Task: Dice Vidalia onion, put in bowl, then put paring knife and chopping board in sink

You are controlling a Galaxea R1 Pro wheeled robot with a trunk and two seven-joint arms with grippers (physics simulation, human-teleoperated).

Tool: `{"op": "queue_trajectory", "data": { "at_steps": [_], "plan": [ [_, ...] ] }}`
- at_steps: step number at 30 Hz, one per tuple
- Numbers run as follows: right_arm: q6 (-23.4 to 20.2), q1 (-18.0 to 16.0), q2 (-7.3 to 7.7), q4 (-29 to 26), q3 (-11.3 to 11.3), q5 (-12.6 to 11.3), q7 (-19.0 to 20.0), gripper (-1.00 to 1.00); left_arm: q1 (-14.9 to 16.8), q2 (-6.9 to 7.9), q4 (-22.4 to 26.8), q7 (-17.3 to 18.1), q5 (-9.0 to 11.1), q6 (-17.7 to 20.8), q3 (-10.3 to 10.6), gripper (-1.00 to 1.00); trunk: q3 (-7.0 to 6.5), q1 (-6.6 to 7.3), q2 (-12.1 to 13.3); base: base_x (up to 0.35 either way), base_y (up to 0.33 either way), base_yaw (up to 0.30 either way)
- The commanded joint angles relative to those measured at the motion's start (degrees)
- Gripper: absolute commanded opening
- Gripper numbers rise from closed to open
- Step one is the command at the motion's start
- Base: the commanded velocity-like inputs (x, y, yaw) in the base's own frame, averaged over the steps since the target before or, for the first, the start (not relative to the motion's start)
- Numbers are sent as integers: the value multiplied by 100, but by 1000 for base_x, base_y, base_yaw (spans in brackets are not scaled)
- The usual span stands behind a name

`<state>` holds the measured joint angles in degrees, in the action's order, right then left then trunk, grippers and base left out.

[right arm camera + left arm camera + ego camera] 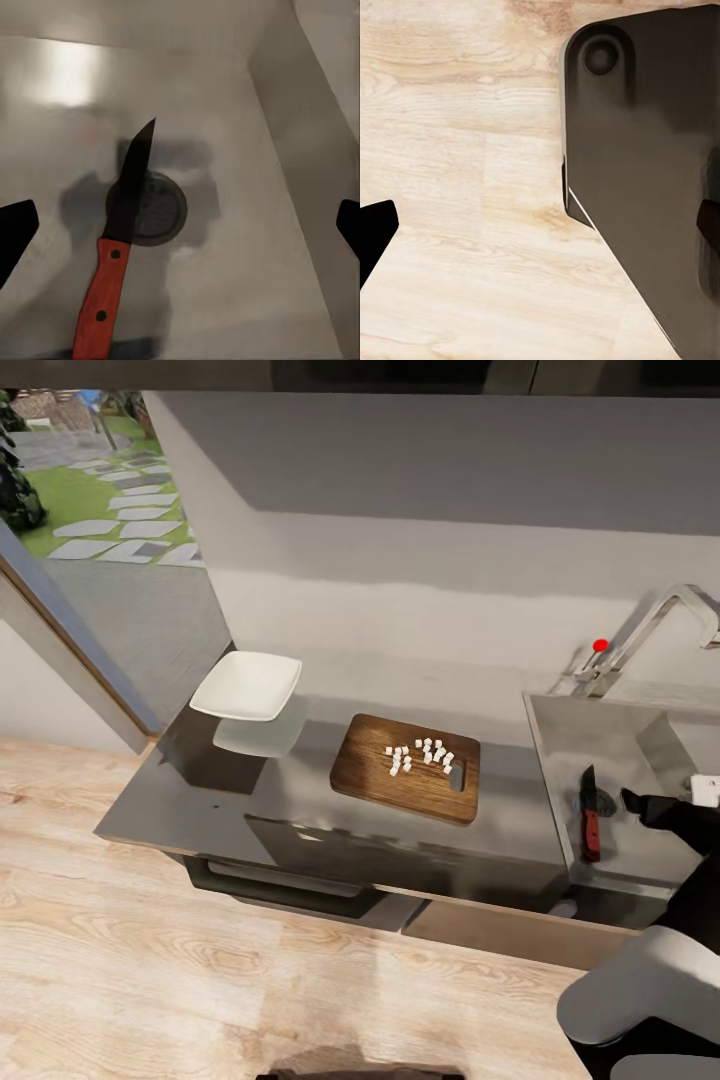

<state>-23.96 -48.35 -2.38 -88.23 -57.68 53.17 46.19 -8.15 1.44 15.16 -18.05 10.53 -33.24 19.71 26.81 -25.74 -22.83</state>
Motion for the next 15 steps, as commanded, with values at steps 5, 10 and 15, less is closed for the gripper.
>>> {"op": "queue_trajectory", "data": {
  "at_steps": [5, 10, 15],
  "plan": [
    [-406, -8, 31, -460, -27, -3, 1325, 100, -3, 4, 18, -24, 54, -7, 50, 100, 8, -4, -9, 0, 0, 0],
    [-458, -8, 21, -519, -26, -6, 1627, 100, -3, 4, 19, -24, 54, -7, 50, 100, 8, -4, -9, 0, 0, 0],
    [36, -7, -4, -526, -93, -3, 1926, 100, -3, 5, 14, -24, 54, -7, 50, 100, 8, -4, -9, 0, 0, 0]
  ]
}}
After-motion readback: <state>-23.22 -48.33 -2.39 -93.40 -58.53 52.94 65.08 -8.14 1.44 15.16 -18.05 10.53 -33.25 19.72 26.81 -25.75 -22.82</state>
